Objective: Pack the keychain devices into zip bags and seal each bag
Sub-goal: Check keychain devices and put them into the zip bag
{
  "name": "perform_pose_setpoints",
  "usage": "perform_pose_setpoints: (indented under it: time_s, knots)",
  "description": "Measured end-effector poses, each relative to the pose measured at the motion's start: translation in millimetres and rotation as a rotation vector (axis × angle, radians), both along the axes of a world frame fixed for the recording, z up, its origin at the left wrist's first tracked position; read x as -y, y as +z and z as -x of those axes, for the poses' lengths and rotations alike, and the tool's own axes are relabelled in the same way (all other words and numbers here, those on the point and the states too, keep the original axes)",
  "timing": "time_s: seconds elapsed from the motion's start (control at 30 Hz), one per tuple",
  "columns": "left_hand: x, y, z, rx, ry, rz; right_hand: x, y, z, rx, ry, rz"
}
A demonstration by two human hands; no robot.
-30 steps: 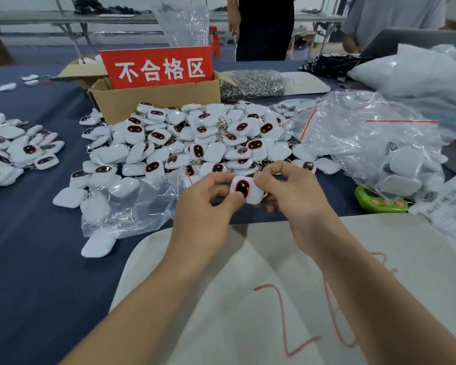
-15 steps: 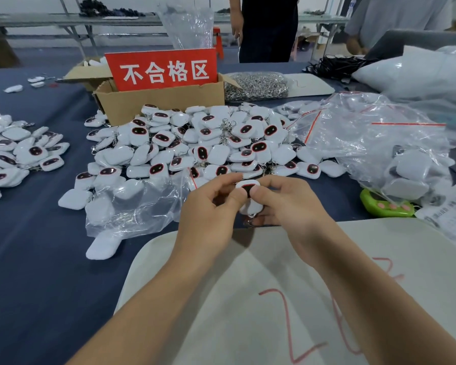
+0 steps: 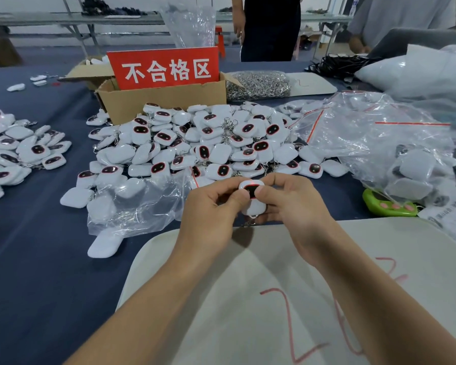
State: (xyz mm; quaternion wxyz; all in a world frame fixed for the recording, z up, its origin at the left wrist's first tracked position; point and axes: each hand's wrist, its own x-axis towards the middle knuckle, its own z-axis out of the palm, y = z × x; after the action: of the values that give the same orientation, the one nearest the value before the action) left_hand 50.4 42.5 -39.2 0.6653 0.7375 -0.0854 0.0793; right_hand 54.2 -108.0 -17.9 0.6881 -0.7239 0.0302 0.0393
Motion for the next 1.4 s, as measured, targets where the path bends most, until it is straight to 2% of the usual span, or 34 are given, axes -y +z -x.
perform_pose_setpoints:
  time_s: [0.2, 0.33, 0.67, 1.0, 1.2, 1.4]
  knots:
    - [2.6, 5.7, 3.8, -0.077, 0.092, 0.062, -0.7, 1.3, 2.1, -0.001, 0.071, 0.007]
    - [1.8, 5.9, 4.2, -0.048, 0.141, 0.026, -2.5, 2.4, 4.5, 0.006, 0.109, 0.017]
    - [1.5, 10.4, 3.6, -0.189, 0.020, 0.185, -3.4, 1.5, 4.0, 0.040, 0.090, 0.021]
    - [2.8, 5.1, 2.3, -0.124, 0.033, 0.078, 1.0, 3.0, 3.4, 0.056, 0.043, 0.048]
    - [0.5, 4.2, 2.5, -0.117, 0.047, 0.080, 3.9, 1.4, 2.1, 0.186, -0.100, 0.102]
    - [4.8, 3.7, 7.4, 0.010, 0.046, -0.017, 5.1, 1.8, 1.1, 0.310, -0.145, 0.237]
